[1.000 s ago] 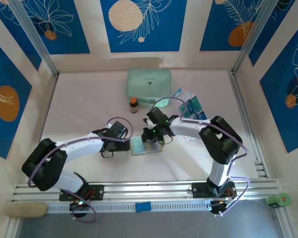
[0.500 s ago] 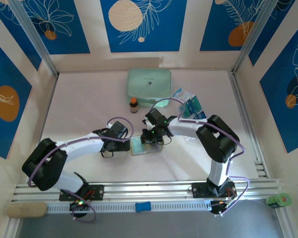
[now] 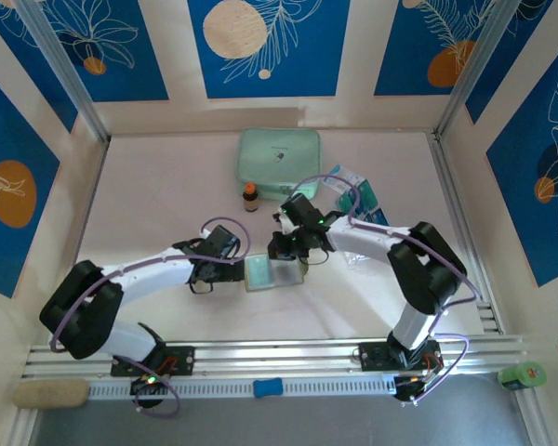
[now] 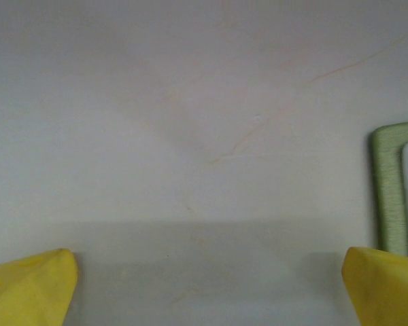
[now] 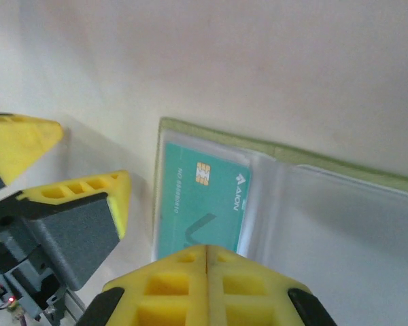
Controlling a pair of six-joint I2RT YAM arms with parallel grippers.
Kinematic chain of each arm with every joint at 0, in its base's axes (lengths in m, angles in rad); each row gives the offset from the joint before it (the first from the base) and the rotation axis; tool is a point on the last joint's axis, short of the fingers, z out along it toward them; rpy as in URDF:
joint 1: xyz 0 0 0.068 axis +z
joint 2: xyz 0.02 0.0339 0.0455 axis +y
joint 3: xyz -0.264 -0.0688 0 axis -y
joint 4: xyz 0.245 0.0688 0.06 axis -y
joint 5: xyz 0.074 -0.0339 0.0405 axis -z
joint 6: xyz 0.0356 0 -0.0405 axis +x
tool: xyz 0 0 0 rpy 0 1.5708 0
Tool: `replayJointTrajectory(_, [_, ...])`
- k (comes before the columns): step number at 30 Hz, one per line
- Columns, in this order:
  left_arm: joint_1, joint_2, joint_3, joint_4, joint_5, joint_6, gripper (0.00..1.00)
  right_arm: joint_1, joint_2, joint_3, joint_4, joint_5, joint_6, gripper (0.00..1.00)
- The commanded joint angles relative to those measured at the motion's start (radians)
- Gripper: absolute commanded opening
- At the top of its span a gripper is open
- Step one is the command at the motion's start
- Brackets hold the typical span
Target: Put the credit cards into the card holder
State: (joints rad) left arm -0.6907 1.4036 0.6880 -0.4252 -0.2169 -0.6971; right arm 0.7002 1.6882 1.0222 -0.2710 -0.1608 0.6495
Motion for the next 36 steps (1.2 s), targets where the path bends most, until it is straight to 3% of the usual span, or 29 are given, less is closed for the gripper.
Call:
replayJointTrajectory(1, [-0.009,-0.051,0.052,-0.041,0.001,0.019,1.0,-0.052,-0.058,-0.044,-0.035,-0.003,-0.031,0.0])
replayJointTrajectory(12, [-0.1,0.01,0.191,-0.052,0.004,0.001,1.0,-0.154,-0.051,-0.09,-0.054,-0.028,-0.101,0.0])
replayJointTrajectory(22, [-0.202,0.141,0.248,-0.029,-0.013,-0.032,1.0,-0.137,0.009,-0.06,-0.046,-0.048,-0.109,0.0])
replayJointTrajectory(36, [-0.227,0.183,0.248,0.0,-0.015,-0.029,1.0,-0.104,0.108,-0.034,-0.036,-0.057,-0.104,0.0])
